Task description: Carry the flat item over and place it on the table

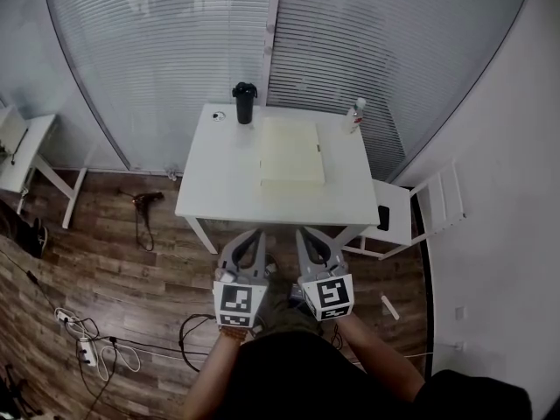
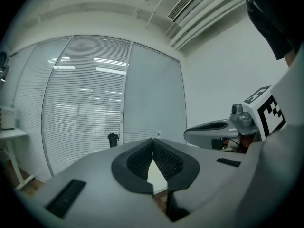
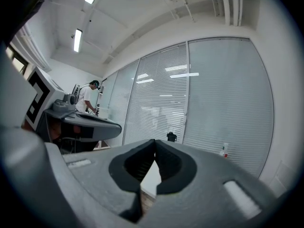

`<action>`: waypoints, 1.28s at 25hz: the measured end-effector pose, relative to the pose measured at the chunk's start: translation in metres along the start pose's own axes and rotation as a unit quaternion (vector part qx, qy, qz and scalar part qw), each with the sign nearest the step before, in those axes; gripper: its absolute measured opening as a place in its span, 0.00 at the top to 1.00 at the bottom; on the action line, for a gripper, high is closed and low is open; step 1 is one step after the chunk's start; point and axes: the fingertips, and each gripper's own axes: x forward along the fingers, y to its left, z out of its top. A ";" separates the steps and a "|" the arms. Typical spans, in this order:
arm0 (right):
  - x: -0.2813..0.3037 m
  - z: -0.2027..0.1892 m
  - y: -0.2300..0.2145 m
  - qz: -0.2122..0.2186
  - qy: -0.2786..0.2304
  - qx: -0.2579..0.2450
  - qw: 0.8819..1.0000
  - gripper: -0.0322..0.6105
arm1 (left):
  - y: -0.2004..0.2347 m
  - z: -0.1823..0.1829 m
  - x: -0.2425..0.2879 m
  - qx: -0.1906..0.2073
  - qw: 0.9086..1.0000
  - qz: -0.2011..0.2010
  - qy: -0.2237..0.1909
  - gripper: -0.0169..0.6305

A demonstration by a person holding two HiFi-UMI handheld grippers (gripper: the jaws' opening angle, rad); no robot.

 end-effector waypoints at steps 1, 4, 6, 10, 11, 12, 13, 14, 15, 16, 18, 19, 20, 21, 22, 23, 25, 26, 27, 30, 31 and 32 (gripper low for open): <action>0.000 0.002 0.000 0.000 -0.002 -0.002 1.000 0.95 | 0.001 0.000 -0.001 -0.001 1.000 0.002 -0.001 0.96; -0.001 0.004 0.000 -0.001 -0.007 -0.003 1.000 0.95 | 0.001 0.005 -0.001 0.001 1.000 0.004 -0.006 0.96; -0.004 0.009 -0.001 -0.003 -0.013 -0.005 1.000 0.95 | -0.003 0.008 -0.002 0.004 1.000 0.003 -0.010 0.96; -0.008 0.024 0.001 -0.008 -0.030 -0.013 0.999 0.95 | -0.008 0.015 -0.004 0.011 1.000 0.001 -0.018 0.96; -0.010 0.026 0.001 -0.009 -0.034 -0.015 0.999 0.95 | -0.008 0.016 -0.005 0.014 1.000 0.001 -0.021 0.96; -0.011 0.029 0.001 -0.011 -0.038 -0.018 0.999 0.95 | -0.008 0.018 -0.006 0.015 1.000 0.001 -0.024 0.96; -0.013 0.031 0.001 -0.014 -0.039 -0.021 0.999 0.95 | -0.008 0.020 -0.007 0.016 1.000 0.001 -0.027 0.96; -0.014 0.033 0.000 -0.017 -0.040 -0.023 0.999 0.95 | -0.007 0.022 -0.007 0.017 0.999 0.003 -0.031 0.96; -0.016 0.035 -0.001 -0.020 -0.041 -0.026 0.999 0.95 | -0.007 0.025 -0.008 0.019 0.999 0.005 -0.035 0.96; -0.017 0.037 -0.003 -0.023 -0.043 -0.028 0.998 0.95 | -0.006 0.028 -0.009 0.021 0.999 0.009 -0.041 0.96; -0.019 0.042 -0.005 -0.026 -0.049 -0.030 0.998 0.95 | -0.007 0.035 -0.011 0.017 0.998 0.017 -0.051 0.96; -0.020 0.043 -0.006 -0.027 -0.053 -0.030 0.998 0.95 | -0.008 0.039 -0.011 0.014 0.998 0.021 -0.054 0.96; -0.021 0.045 -0.007 -0.028 -0.056 -0.030 0.998 0.95 | -0.008 0.040 -0.011 0.016 0.998 0.023 -0.056 0.96; -0.022 0.046 -0.007 -0.029 -0.058 -0.031 0.997 0.95 | -0.009 0.041 -0.011 0.021 0.998 0.024 -0.058 0.96; -0.023 0.046 -0.007 -0.029 -0.060 -0.033 0.997 0.95 | -0.009 0.040 -0.011 0.025 0.998 0.025 -0.061 0.96; -0.024 0.047 -0.008 -0.030 -0.062 -0.035 0.997 0.95 | -0.010 0.041 -0.012 0.021 0.997 0.027 -0.063 0.96; -0.026 0.046 -0.008 -0.032 -0.064 -0.039 0.997 0.95 | -0.011 0.043 -0.014 -0.001 0.997 0.034 -0.062 0.96; -0.026 0.046 -0.008 -0.033 -0.064 -0.039 0.997 0.95 | -0.011 0.043 -0.015 -0.006 0.997 0.036 -0.062 0.96; -0.027 0.046 -0.009 -0.033 -0.063 -0.040 0.997 0.95 | -0.012 0.042 -0.015 -0.007 0.998 0.036 -0.059 0.96; -0.027 0.044 -0.011 -0.034 -0.062 -0.040 0.997 0.95 | -0.013 0.039 -0.012 -0.003 0.998 0.034 -0.052 0.96; -0.027 0.044 -0.012 -0.034 -0.062 -0.040 0.997 0.95 | -0.013 0.038 -0.011 0.003 0.998 0.032 -0.054 0.96; -0.027 0.044 -0.013 -0.035 -0.062 -0.040 0.997 0.95 | -0.013 0.037 -0.011 0.013 0.998 0.029 -0.057 0.96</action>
